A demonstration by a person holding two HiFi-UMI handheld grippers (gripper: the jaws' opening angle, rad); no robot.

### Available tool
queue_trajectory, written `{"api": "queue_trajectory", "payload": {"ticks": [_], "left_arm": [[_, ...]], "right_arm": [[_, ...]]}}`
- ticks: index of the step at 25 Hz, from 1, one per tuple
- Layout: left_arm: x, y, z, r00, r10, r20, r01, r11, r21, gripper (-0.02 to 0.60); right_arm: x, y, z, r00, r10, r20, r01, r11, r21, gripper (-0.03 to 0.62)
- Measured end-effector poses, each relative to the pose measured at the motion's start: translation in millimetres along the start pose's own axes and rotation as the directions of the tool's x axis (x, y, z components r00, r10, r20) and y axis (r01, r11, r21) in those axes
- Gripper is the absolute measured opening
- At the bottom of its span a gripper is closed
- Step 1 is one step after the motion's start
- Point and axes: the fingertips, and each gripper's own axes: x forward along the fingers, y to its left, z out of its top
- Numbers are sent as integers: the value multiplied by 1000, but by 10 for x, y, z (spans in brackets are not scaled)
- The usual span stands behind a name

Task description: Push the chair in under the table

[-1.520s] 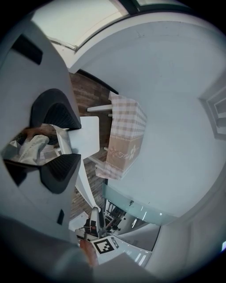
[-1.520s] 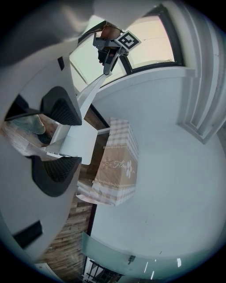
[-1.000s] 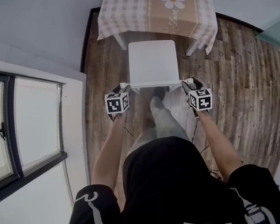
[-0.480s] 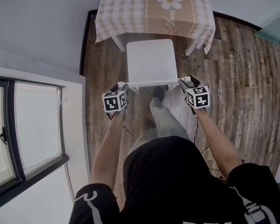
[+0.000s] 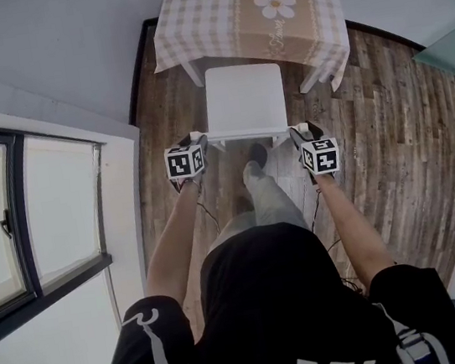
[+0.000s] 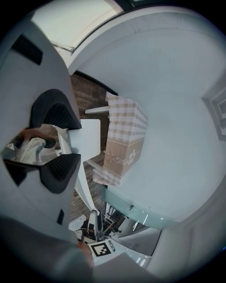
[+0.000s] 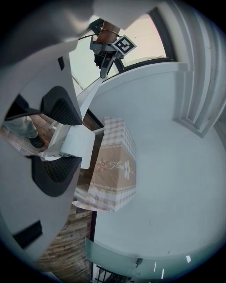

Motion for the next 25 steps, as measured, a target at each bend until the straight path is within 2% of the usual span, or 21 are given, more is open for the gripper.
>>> {"api": "queue_trajectory", "payload": {"ticks": [25], "left_arm": [[211,70,300,1000,8,-10,-8,1000,3,184]], "right_arm": [[235,-162,224,1000,22,0,-22,1000,-7,232]]}}
